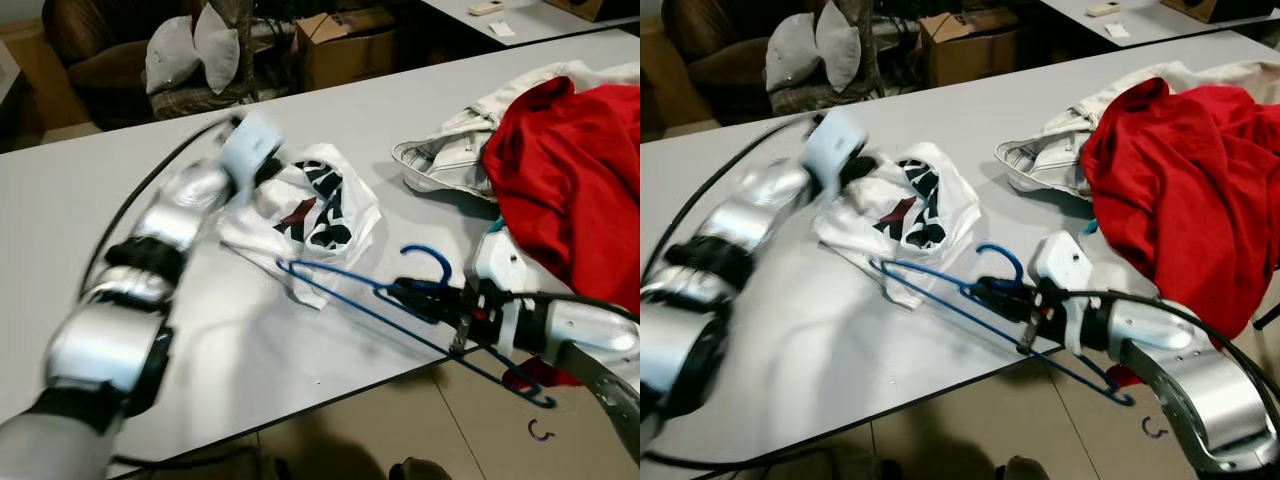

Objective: Hang hanger

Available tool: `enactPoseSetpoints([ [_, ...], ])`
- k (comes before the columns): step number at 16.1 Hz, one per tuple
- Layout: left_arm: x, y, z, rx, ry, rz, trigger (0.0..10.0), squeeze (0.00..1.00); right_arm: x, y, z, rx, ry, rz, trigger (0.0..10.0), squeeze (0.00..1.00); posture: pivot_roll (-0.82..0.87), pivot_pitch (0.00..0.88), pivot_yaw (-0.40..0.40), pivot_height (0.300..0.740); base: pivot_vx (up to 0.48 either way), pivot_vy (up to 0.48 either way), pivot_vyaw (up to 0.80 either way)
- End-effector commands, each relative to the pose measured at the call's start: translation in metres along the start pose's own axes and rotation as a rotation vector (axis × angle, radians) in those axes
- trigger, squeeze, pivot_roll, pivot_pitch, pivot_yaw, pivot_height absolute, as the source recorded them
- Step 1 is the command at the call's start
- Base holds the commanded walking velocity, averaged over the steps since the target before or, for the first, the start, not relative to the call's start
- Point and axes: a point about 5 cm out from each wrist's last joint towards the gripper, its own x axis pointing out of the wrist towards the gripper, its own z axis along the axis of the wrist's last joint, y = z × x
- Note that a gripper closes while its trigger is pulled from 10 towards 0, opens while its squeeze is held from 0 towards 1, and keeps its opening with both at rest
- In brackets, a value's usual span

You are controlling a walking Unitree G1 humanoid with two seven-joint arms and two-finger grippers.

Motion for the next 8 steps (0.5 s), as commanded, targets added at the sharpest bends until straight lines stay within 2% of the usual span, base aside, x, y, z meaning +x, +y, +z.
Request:
enactPoseSetpoints([
  [1,-0.010,0.009,-0.004,-0.009,0.006,-0.019,10.0,0.00,-0.008,0.004,0.012,-0.035,-0.037,-0.002,10.0,0.00,-0.17,0.000,0.100,0.740,0.000,0.000,0.00],
  [3,-0.020,0.013,-0.004,-0.138,-0.062,-0.058,10.0,0.00,-0.023,-0.001,0.024,-0.036,-0.099,-0.079,10.0,0.00,-0.17,0.000,0.098,0.740,0.000,0.000,0.00],
  [4,-0.021,0.013,-0.004,-0.158,-0.078,-0.061,10.0,0.00,-0.027,-0.004,0.027,-0.038,-0.113,-0.109,10.0,0.00,-0.17,0.000,0.098,0.740,0.000,0.000,0.00],
  [5,-0.021,0.011,-0.003,-0.219,-0.109,-0.031,10.0,0.00,-0.041,-0.016,0.030,-0.054,-0.125,-0.243,10.0,0.00,-0.18,0.000,0.102,0.740,0.000,0.000,0.00],
  [7,-0.020,-0.002,0.001,-0.268,-0.180,0.003,10.0,0.00,-0.055,-0.026,0.031,-0.040,-0.165,-0.424,10.0,0.00,-0.18,0.000,0.099,0.740,0.000,0.000,0.00],
  [8,-0.018,-0.013,0.007,-0.298,-0.228,-0.028,10.0,0.95,-0.059,-0.030,0.030,-0.025,-0.169,-0.501,10.0,0.00,-0.18,0.000,0.095,0.740,0.000,0.000,0.00],
])
